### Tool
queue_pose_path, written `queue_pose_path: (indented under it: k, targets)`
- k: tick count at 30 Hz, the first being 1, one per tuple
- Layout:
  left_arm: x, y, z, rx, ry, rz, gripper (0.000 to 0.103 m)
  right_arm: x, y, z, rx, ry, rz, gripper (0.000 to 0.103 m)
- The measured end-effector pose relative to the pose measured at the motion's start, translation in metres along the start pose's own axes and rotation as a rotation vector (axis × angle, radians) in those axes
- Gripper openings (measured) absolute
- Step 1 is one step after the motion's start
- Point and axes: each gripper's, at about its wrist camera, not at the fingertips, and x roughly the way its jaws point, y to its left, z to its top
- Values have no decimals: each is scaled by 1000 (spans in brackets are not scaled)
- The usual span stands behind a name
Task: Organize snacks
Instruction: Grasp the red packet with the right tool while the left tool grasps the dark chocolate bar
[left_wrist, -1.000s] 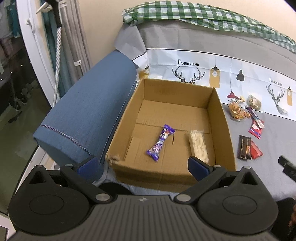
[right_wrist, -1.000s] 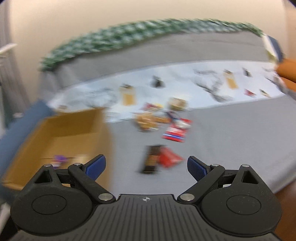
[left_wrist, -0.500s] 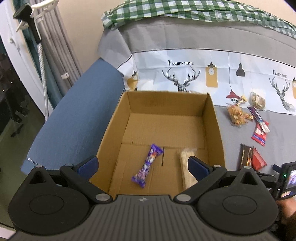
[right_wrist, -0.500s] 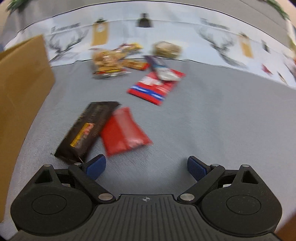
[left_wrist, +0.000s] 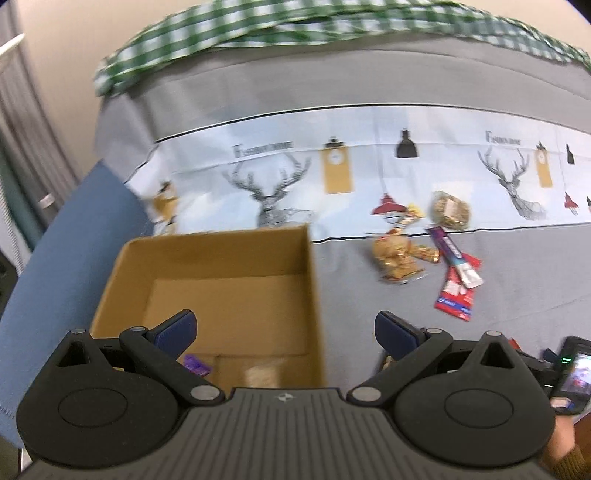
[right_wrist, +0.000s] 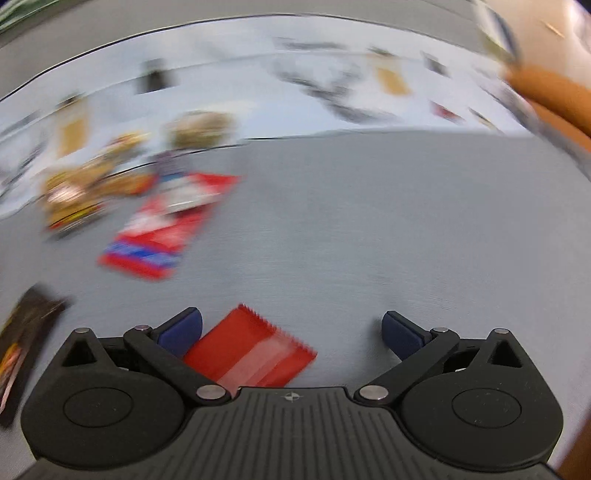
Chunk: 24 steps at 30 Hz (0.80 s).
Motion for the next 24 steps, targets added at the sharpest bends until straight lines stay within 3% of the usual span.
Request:
queue_pose_path:
  k: [2,4,7,9,13,16,19,24]
  targets:
    - [8,-15,3,15,11,-31,103,-8,-23,3,101,-3,18,100]
    - [15,-28,5,24,22,-57,103,-24,-33,3,163,-34,98,100]
    - [28,-48,5,76,32,-81,103,-43,-19,-4,81,-61,160,101]
    - [43,-63,5,121,82,-127,103,-46,-3,-14,1,-37,172,101]
    - [92,-89,4,142,230,-228,103,-35,18,-26,-148,32,89,101]
    - [137,-109,-6,171,325,-251,103,-21,3,-22,-91,47,25,102]
    - [179,-123,-21,196,391,-230,103,-14,-17,-17,6,43,-22,102]
    - [230,-136,-43,251,458,-177,103,-12,-19,-21,-2,27,-27,102]
